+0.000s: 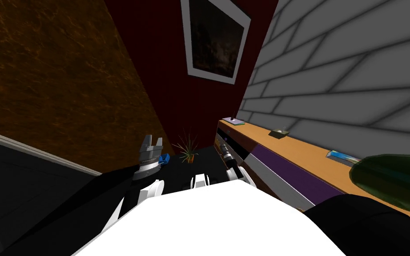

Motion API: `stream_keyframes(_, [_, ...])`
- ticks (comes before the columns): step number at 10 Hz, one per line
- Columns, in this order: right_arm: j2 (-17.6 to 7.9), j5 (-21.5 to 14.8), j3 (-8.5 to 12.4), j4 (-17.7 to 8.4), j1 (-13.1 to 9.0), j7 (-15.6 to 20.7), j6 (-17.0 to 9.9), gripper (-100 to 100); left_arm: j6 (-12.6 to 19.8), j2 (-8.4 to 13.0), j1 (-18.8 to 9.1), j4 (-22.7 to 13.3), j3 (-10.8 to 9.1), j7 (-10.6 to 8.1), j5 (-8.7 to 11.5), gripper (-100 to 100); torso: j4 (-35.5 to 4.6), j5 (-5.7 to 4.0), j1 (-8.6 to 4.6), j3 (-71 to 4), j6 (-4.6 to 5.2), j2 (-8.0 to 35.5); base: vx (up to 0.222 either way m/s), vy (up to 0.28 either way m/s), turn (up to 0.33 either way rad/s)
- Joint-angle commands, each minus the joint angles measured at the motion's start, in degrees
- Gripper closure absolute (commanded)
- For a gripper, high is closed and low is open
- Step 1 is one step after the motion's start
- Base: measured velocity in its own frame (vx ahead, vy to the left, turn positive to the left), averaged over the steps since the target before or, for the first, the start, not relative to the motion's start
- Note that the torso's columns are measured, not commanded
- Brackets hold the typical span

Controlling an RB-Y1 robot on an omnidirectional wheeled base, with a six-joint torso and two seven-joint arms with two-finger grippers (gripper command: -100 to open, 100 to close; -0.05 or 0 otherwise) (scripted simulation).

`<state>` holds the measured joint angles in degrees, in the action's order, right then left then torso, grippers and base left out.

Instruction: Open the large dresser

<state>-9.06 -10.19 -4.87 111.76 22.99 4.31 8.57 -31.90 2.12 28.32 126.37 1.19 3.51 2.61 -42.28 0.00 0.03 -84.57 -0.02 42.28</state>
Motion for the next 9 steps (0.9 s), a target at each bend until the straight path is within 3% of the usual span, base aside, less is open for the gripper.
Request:
stream_keyframes(1, [-0.64,-2.42,-0.26,-4.79,-1.5,1.19,-4.03,-100,0.0,0.0,0.01,0.0,-0.01,0.0,0.0,0,0.0,0.0,-0.04,0.0,0.04,0.0,0.013,0.014,0.357])
stream_keyframes(3, [-0.64,-2.42,-0.26,-5.41,-1.5,1.19,-5.96,-100,0.0,0.0,0.01,0.0,-0.01,0.0,0.0,0,0.0,0.0,-0.05,0.0,0.07,0.01,0.009,0.002,0.073])
stream_keyframes(4, [-0.87,-4.18,-0.59,-7.83,-2.16,2.02,-8.23,-100,0.0,0.0,0.01,0.0,-0.01,0.0,0.0,0,-0.01,0.0,-0.06,0.02,0.06,0.04,0.009,0.007,0.371])
stream_keyframes(5, [-0.87,-4.18,-0.59,-8.49,-2.16,2.02,-9.31,-100,0.0,0.0,0.0,0.0,0.0,0.0,0.0,0,-0.01,0.0,-0.01,0.01,-0.05,0.01,0.011,0.001,0.184])
stream_keyframes(6, [-0.87,-4.18,-0.59,-8.49,-2.16,2.02,-9.31,-100,0.0,0.0,0.01,0.0,-0.01,0.0,0.0,0,0.0,0.0,-0.03,-0.01,0.06,0.0,0.006,0.002,-0.039])
stream_keyframes(7, [-1.15,-5.95,-0.89,-10.96,-2.81,2.85,-12.22,-100,0.0,0.0,0.02,0.0,-0.01,0.0,0.0,0,0.0,0.0,-0.05,0.0,0.06,0.0,0.014,0.005,0.315])
stream_keyframes(8, [-1.15,-5.95,-0.89,-11.63,-2.81,2.85,-12.69,-100,0.0,0.0,0.0,0.0,0.0,0.0,0.0,0,0.0,0.0,0.0,-0.01,-0.04,-0.02,0.017,0.001,0.2])
stream_keyframes(9, [-1.46,-7.73,-1.16,-13.92,-3.44,3.66,-14.47,-100,0.0,0.0,0.01,0.0,-0.01,0.0,0.0,0,0.0,0.0,-0.04,-0.01,0.05,-0.01,0.02,0.005,0.357])
